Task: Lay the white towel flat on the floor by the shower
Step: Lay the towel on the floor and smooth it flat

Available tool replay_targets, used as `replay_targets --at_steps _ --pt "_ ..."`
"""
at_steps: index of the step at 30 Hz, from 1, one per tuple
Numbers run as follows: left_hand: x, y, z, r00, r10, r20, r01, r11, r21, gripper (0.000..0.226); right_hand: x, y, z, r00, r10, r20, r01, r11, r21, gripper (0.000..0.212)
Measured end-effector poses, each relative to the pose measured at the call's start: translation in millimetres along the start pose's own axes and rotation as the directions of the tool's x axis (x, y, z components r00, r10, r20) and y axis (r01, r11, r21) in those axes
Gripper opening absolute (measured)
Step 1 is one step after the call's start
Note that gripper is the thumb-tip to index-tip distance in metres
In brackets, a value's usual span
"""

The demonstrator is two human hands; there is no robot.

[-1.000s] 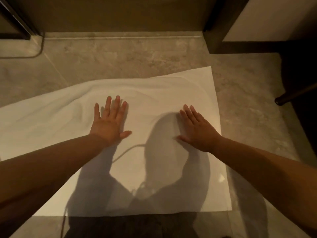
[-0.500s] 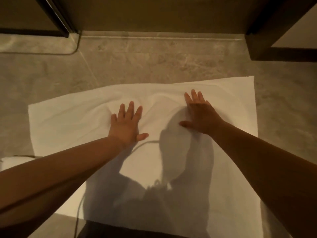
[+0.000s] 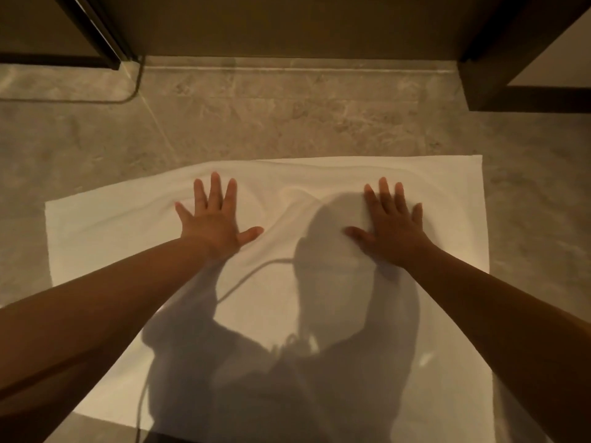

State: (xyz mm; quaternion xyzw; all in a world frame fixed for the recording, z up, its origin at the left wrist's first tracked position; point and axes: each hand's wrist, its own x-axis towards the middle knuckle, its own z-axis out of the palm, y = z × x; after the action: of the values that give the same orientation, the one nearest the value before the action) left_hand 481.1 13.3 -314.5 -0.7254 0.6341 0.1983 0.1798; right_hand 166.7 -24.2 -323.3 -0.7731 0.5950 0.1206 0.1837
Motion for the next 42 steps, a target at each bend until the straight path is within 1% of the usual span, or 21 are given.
replay_targets --at_steps 2,6,13,14,16,18,19,20,22,23,28,33,35,37,39,40,42 --pt "4.6 -2.0 -3.5 1.0 0.021 0.016 -0.021 1.0 -0.001 0.107 2.6 4.0 0.4 0.999 0.039 0.007 -0.038 0.999 -0.035 0.1" --pt "19.3 -12.9 -12.4 0.998 0.062 0.027 -0.063 0.997 0.035 0.113 5.0 12.1 3.8 1.0 0.025 0.01 -0.025 0.998 -0.066 0.106" --pt "44.3 -25.5 -22.3 0.989 0.146 0.029 -0.149 0.978 0.144 0.109 20.5 30.6 -3.3 1.0 0.003 0.023 -0.001 0.996 -0.089 0.107" --pt "45.0 -24.6 -22.0 0.988 0.152 0.013 -0.152 0.975 0.159 0.107 22.1 32.4 -5.9 1.0 -0.003 0.022 0.005 0.996 -0.091 0.107" --pt "42.1 -18.0 -18.8 0.972 0.22 -0.088 -0.199 0.959 0.202 0.101 22.2 33.7 -7.9 1.0 -0.018 -0.018 0.017 0.998 -0.065 0.103" --pt "35.7 -4.0 -13.9 0.924 0.339 -0.178 -0.303 0.932 0.2 0.094 20.5 32.8 -5.8 0.992 0.009 -0.129 -0.005 1.0 0.029 0.095" --pt "32.3 5.3 -11.3 0.91 0.377 -0.171 -0.346 0.919 0.187 0.091 19.9 33.3 -4.2 0.986 0.043 -0.163 -0.033 0.997 0.064 0.093" --pt "29.5 14.0 -8.1 0.909 0.393 -0.139 -0.366 0.912 0.186 0.09 20.1 34.8 -2.3 0.984 0.068 -0.163 -0.059 0.996 0.062 0.092" --pt "27.8 25.7 -1.0 0.923 0.377 -0.077 -0.351 0.906 0.236 0.092 22.3 41.6 1.1 0.992 0.072 -0.108 -0.074 0.997 -0.013 0.093" --pt "28.3 27.9 1.3 0.926 0.371 -0.071 -0.342 0.903 0.259 0.094 24.7 46.9 1.1 0.994 0.068 -0.084 -0.072 0.997 -0.039 0.095" --pt "35.0 25.8 -3.8 0.912 0.406 -0.053 -0.372 0.877 0.304 0.098 39.4 63.3 -6.4 0.999 0.05 -0.01 -0.051 0.997 -0.063 0.101" --pt "37.6 24.7 -8.8 0.916 0.402 0.014 -0.383 0.861 0.336 0.101 29.8 59.3 -7.6 0.995 0.037 -0.087 -0.04 0.999 -0.027 0.101" --pt "33.6 18.5 -7.9 0.912 0.408 0.033 -0.393 0.848 0.355 0.101 20.8 58.5 -5.3 0.996 0.003 -0.093 -0.008 0.999 -0.051 0.103" --pt "28.9 14.2 -7.0 0.915 0.4 0.05 -0.389 0.843 0.371 0.103 11.9 59.3 -3.4 0.993 -0.011 -0.114 0.007 0.999 -0.032 0.105" --pt "27.3 13.3 -6.2 0.916 0.398 0.053 -0.386 0.838 0.384 0.104 9.1 63.9 -5.3 0.978 0.051 -0.204 -0.043 0.998 0.045 0.105" --pt "26.5 13.5 -6.2 0.916 0.398 0.055 -0.387 0.838 0.385 0.105 10.4 67.7 -7.4 0.97 0.095 -0.224 -0.08 0.994 0.077 0.104" --pt "24.0 14.4 -6.9 0.918 0.391 0.069 -0.387 0.841 0.38 0.105 13.6 75.2 -10.5 0.978 0.135 -0.158 -0.126 0.99 0.063 0.102"
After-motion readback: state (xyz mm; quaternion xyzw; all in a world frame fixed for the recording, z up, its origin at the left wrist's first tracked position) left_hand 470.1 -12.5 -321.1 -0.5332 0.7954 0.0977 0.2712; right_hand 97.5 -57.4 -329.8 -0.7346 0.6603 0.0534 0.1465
